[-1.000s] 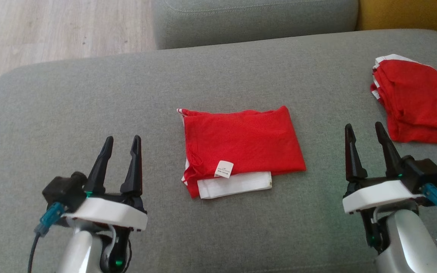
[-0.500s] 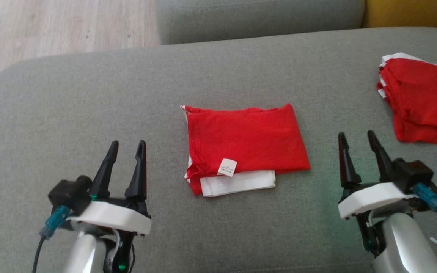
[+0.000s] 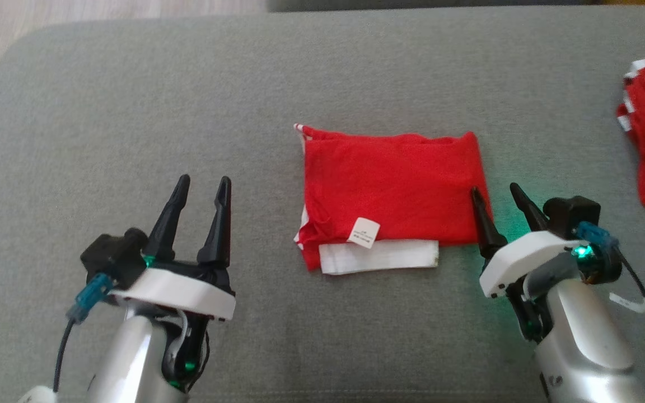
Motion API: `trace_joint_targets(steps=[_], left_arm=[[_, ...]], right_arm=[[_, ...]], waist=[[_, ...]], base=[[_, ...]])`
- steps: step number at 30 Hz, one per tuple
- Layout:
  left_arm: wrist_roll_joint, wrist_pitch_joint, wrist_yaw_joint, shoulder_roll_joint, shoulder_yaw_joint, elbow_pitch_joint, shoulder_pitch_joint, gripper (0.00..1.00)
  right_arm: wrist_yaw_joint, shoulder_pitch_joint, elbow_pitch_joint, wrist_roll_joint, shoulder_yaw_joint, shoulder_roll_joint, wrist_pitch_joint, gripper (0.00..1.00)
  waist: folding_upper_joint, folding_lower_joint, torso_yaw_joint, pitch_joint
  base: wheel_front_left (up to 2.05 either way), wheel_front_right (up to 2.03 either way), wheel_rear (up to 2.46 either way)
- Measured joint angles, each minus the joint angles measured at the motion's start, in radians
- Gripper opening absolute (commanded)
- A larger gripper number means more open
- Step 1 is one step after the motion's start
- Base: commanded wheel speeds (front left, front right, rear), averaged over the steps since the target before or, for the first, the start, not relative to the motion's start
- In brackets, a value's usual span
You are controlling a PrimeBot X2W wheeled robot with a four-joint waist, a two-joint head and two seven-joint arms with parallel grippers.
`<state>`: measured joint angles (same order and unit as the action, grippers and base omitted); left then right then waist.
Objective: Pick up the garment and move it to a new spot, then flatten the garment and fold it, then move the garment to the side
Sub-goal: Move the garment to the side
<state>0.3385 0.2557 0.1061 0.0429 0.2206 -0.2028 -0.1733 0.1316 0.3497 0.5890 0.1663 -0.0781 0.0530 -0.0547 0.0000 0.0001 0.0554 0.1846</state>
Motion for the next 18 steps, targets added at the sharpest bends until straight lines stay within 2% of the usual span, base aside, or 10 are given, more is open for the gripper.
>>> trace_joint_targets(steps=[6,12,13,15,18], left_arm=[[0.007,0.000,0.000,0.000,0.015,-0.004,-0.028,1.00],[0.007,0.000,0.000,0.000,0.018,-0.003,-0.037,1.00],[0.007,0.000,0.000,0.000,0.018,-0.003,-0.037,1.00],[0.007,0.000,0.000,0.000,0.018,-0.003,-0.037,1.00],[0.007,0.000,-0.001,0.000,0.014,-0.003,-0.037,1.00]], right_arm=[[0.000,0.069,0.111,0.053,-0.020,0.001,0.050,1.00],[0.000,0.145,0.200,0.042,-0.048,0.009,0.083,1.00],[0.000,0.155,0.212,0.046,-0.049,0.009,0.083,0.96],[0.000,0.168,0.230,0.052,-0.058,0.010,0.083,0.00],[0.000,0.185,0.252,0.052,-0.085,0.008,0.073,0.00]], waist=[[0.0000,0.0001,0.038,0.035],[0.0000,-0.0001,0.054,0.053],[0.0000,-0.0001,0.054,0.053],[0.0000,-0.0001,0.053,0.053],[0.0000,0.0000,0.043,0.049]], base=[[0.00,0.00,0.00],[0.00,0.00,0.00],[0.00,0.00,0.00],[0.00,0.00,0.00],[0.00,0.00,0.00]])
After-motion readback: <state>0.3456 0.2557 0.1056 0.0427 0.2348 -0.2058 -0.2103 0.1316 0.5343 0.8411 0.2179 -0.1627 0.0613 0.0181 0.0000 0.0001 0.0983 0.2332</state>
